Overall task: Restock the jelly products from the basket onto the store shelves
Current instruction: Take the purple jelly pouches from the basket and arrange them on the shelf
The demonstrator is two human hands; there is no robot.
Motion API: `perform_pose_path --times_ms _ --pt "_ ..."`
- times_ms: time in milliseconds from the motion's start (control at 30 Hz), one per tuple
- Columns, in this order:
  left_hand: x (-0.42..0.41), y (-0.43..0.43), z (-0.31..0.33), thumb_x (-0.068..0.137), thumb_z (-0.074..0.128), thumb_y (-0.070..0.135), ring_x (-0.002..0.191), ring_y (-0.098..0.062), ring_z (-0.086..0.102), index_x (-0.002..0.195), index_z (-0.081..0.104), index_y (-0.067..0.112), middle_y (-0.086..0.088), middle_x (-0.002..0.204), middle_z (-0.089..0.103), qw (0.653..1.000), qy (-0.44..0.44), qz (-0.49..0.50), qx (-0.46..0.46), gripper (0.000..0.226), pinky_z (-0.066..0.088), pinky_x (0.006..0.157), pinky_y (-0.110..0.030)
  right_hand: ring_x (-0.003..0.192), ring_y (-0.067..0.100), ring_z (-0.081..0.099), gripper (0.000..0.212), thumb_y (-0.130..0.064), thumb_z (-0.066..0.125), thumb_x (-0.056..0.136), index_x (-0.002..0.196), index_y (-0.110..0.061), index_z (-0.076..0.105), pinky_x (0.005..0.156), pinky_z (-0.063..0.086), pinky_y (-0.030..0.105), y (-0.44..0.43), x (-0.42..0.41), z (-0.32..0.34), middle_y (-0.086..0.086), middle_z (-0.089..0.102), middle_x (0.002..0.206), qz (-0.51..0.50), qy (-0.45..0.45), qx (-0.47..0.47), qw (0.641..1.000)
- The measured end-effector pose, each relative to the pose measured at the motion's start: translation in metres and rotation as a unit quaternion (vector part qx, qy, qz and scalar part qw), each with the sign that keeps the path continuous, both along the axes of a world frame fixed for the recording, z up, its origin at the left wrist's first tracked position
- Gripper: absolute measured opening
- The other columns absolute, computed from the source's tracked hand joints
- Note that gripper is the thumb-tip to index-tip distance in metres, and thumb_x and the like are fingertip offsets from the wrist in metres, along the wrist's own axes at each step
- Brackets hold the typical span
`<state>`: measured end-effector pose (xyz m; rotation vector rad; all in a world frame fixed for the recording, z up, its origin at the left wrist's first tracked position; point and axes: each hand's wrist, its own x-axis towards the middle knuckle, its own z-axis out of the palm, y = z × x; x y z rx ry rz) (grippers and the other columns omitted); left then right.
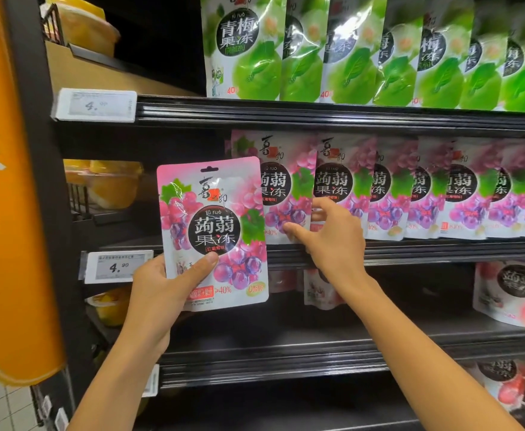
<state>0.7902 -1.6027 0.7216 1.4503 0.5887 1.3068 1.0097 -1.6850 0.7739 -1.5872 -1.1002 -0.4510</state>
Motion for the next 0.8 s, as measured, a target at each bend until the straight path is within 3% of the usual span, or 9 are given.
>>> perform_pose_path --times_ms 300,433,533,600,633,700,800 --pt "0.008 -0.005 0.005 0.068 0.079 0.037 0.085 -0.018 0.076 0.109 0.069 0.018 0.000 0.093 0.078 1.000 0.020 0.010 0.006 0.047 0.061 0.066 -0.036 0.078 0.015 0.069 0.051 -0.040 0.083 0.075 0.118 -0.021 0.064 0.067 0.060 0.043 -0.008 0.009 -0.003 -0.007 0.071 0.090 0.046 0.049 0.003 0.998" --pt "0.013 -0.010 0.010 0.070 0.079 0.034 0.086 -0.018 0.075 0.110 0.068 0.016 0.000 0.094 0.078 1.000 0.016 0.010 0.007 0.045 0.060 0.066 -0.033 0.075 0.005 0.063 0.036 -0.033 0.076 0.084 0.115 -0.021 0.062 0.075 0.054 0.026 -0.017 0.004 -0.001 -0.009 0.067 0.097 0.054 0.037 0.062 0.996" --pt "0.016 -0.013 0.014 0.067 0.078 0.038 0.090 -0.020 0.075 0.112 0.067 0.018 -0.001 0.098 0.077 1.000 0.018 0.010 0.012 0.050 0.061 0.076 -0.041 0.069 0.005 0.059 0.009 -0.029 0.067 0.092 0.099 -0.026 0.064 0.067 0.049 0.018 -0.025 -0.009 0.003 -0.010 0.065 0.090 0.089 0.020 0.126 0.988" --pt "0.018 -0.015 0.017 0.069 0.078 0.039 0.093 -0.021 0.074 0.114 0.066 0.019 -0.001 0.101 0.077 1.000 0.017 0.004 0.025 0.050 0.060 0.081 -0.044 0.076 -0.002 0.064 0.009 -0.035 0.065 0.092 0.096 -0.027 0.066 0.067 0.050 0.013 -0.027 -0.019 0.003 -0.013 0.069 0.085 0.173 0.039 0.075 0.981" --pt "0.019 -0.016 0.020 0.071 0.078 0.038 0.093 -0.022 0.074 0.115 0.066 0.019 -0.002 0.102 0.077 0.999 0.014 0.001 0.032 0.049 0.060 0.082 -0.045 0.079 -0.001 0.067 0.015 -0.039 0.066 0.091 0.099 -0.026 0.067 0.070 0.053 0.014 -0.026 -0.025 0.002 -0.011 0.072 0.085 0.220 0.054 0.025 0.974" --pt "0.021 -0.016 0.025 0.073 0.078 0.035 0.093 -0.022 0.074 0.115 0.067 0.017 -0.003 0.102 0.076 0.999 0.009 -0.001 0.051 0.047 0.060 0.084 -0.046 0.086 0.012 0.073 0.022 -0.036 0.071 0.088 0.101 -0.020 0.068 0.078 0.059 0.029 -0.021 -0.033 -0.001 -0.002 0.076 0.090 0.288 0.082 -0.049 0.953" --pt "0.021 -0.015 0.032 0.069 0.077 0.044 0.093 -0.020 0.074 0.119 0.062 0.017 -0.003 0.107 0.074 0.998 0.017 0.012 0.057 0.058 0.060 0.084 -0.047 0.086 0.018 0.075 0.022 -0.021 0.077 0.085 0.104 -0.012 0.071 0.080 0.060 0.037 -0.014 -0.039 0.001 0.002 0.078 0.092 0.341 0.156 -0.042 0.926"
